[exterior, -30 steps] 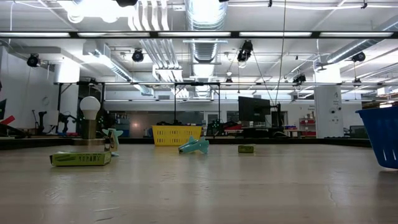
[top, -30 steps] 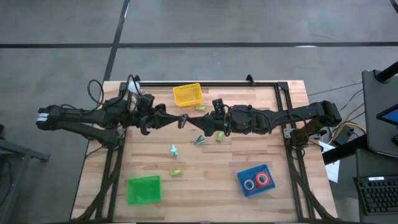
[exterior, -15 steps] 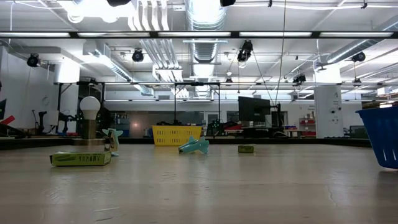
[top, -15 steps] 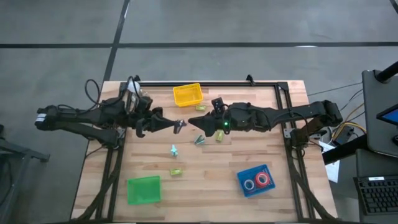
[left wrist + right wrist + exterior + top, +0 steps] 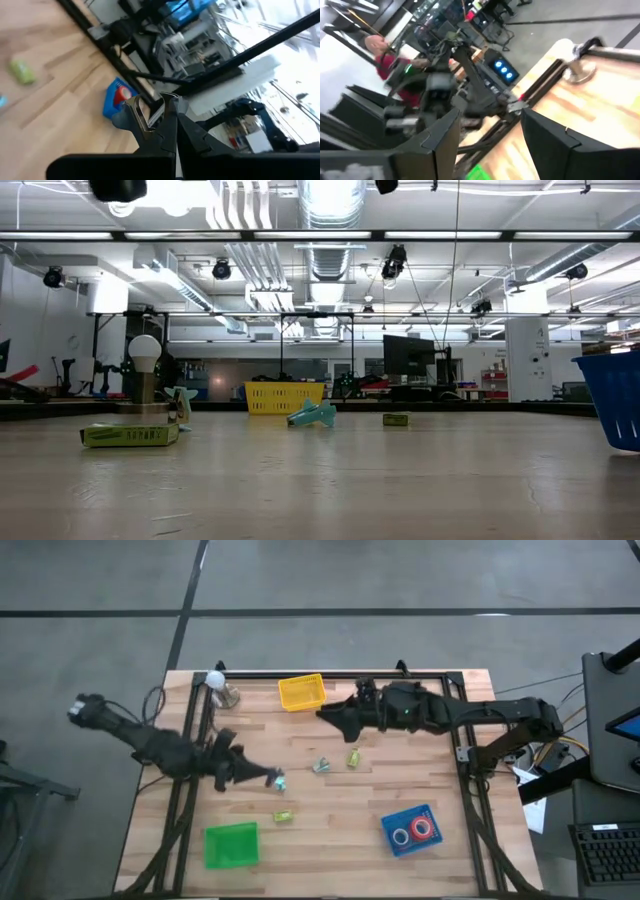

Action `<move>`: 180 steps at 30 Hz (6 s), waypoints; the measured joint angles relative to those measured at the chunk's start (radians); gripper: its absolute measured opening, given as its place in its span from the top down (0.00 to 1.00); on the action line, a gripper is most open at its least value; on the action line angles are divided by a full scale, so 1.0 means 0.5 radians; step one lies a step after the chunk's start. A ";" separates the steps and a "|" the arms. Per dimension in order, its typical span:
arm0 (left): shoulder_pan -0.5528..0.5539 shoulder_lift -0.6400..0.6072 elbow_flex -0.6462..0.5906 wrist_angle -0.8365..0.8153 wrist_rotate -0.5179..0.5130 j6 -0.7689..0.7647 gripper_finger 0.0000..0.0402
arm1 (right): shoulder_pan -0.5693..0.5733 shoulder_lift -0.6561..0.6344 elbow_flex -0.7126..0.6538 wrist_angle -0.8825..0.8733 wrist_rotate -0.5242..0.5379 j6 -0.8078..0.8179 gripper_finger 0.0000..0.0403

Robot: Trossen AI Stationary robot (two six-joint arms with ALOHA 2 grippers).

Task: Pick and place Stapler, Stapler remover, tape
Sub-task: Put the black staple remover into the green basket, then put the right light blue staple remover into the green basket

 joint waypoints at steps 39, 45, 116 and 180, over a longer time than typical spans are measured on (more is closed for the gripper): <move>-1.517 0.868 -0.197 -0.284 -0.924 -1.977 1.00 | -0.188 -0.063 0.000 -0.198 -0.310 -0.385 0.54; -1.500 0.607 -0.196 -0.602 -0.550 -1.826 1.00 | -0.192 -0.063 0.000 -0.198 -0.298 -0.387 0.56; -1.018 -0.010 -0.574 0.019 -1.276 -1.403 0.71 | -0.216 -0.051 -0.318 -0.544 -0.228 0.202 0.66; -0.222 -0.226 -0.226 0.461 -0.618 0.426 0.74 | -0.114 1.480 0.789 -1.786 -0.652 -1.897 0.81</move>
